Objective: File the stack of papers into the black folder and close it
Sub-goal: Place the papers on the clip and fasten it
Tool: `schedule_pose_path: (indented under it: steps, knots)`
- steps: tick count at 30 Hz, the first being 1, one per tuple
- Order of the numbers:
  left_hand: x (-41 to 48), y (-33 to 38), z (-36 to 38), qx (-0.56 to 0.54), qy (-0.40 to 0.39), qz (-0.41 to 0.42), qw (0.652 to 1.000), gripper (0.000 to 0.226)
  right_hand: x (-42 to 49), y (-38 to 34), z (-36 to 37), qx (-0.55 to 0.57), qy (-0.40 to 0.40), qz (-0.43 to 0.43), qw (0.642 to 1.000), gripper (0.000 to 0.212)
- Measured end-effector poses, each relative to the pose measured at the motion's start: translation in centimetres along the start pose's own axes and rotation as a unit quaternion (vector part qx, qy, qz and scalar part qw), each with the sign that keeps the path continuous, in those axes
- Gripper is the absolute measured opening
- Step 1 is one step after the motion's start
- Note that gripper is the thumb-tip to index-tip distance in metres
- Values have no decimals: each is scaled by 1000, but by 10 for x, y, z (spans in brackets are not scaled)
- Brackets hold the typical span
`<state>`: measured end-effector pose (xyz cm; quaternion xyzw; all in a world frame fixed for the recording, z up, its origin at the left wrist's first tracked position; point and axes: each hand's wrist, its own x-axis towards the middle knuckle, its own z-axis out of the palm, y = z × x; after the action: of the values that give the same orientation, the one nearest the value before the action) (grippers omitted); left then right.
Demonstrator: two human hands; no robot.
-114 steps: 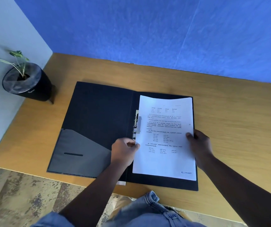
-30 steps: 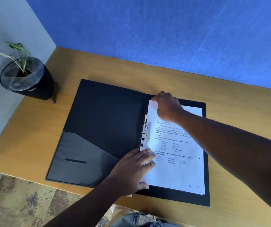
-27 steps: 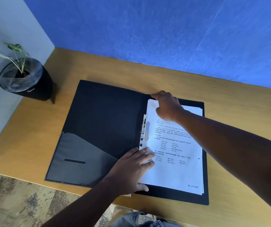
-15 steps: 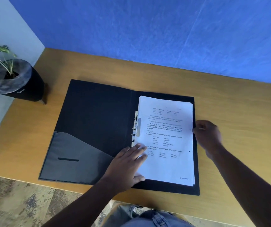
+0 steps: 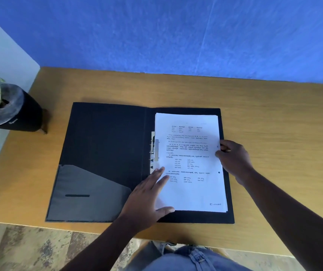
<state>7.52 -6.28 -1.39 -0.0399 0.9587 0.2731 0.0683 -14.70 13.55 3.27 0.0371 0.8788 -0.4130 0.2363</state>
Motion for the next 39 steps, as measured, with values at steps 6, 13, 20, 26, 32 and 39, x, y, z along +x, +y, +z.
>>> schedule_pose_path:
  steps: [6,13,20,26,32,39]
  knots:
    - [7,0,-7,-59,122,28,990,43,4,6,-2,9,-14,10,1000,39]
    - [57,-12,-47,-223,231,-171,931,28,8,6,-3,1,-17,11,1000,37]
    - [112,-24,-69,-290,134,-259,911,35,4,12,-6,-2,-30,-4,1000,53]
    - [116,-21,-77,-342,123,-277,889,18,7,21,-9,22,-53,-8,998,51]
    - [81,-17,-88,-376,120,-240,887,9,13,25,-11,48,-69,4,996,53]
    - [66,-11,-95,-358,40,-305,882,9,13,26,-12,41,-73,2,996,51]
